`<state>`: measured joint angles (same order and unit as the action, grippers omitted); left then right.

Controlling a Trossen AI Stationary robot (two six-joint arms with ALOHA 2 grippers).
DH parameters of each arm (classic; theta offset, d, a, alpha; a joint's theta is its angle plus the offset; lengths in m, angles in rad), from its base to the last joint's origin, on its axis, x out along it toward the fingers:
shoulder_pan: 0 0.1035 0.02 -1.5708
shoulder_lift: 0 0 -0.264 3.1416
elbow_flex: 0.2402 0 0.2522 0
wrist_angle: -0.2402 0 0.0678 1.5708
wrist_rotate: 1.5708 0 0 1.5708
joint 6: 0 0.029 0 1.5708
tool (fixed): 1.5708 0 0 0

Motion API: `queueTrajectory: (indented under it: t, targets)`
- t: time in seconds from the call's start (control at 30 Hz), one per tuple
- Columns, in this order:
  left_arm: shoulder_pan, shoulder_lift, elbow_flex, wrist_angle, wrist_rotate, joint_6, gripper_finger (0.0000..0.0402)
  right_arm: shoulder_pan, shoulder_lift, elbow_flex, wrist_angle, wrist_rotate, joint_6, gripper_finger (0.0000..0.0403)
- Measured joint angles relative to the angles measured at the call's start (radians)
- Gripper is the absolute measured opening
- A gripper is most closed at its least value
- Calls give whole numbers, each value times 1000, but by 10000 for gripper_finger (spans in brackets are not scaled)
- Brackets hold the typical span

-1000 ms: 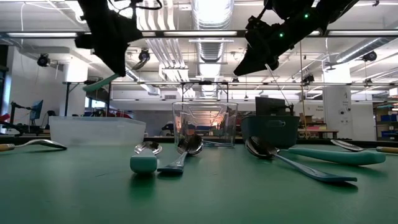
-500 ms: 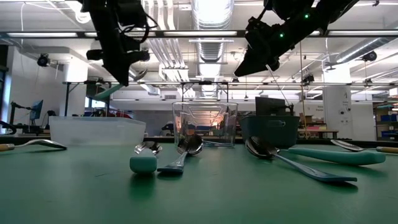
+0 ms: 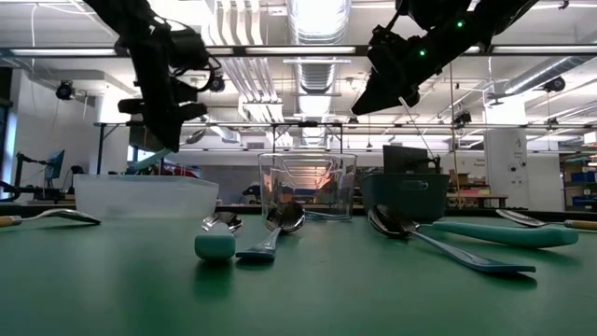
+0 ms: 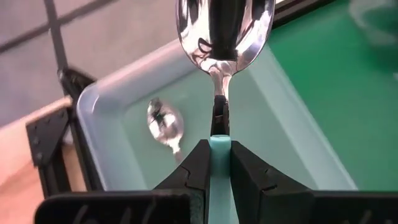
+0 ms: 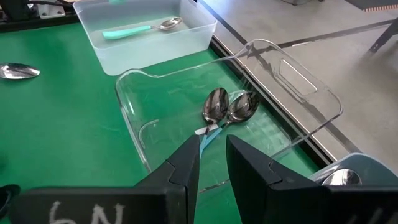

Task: Sort silverware by color (type)
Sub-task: Put the green spoon into the white bin

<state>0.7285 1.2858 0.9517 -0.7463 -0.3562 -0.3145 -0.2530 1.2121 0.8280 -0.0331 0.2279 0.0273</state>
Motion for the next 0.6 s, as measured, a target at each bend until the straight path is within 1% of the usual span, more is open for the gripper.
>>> queueTrajectory:
  t: [0.4,0.5,0.6]
  targets:
    - [20,0,-38,35,-46,-115,22,0,0,-27,-2,1,26,70]
    - [19,0,-65,35,-64,-153,22,0,0,-35,-3,1,34,70]
    - [19,0,-107,87,-72,-179,22,0,0,-41,-3,1,39,70]
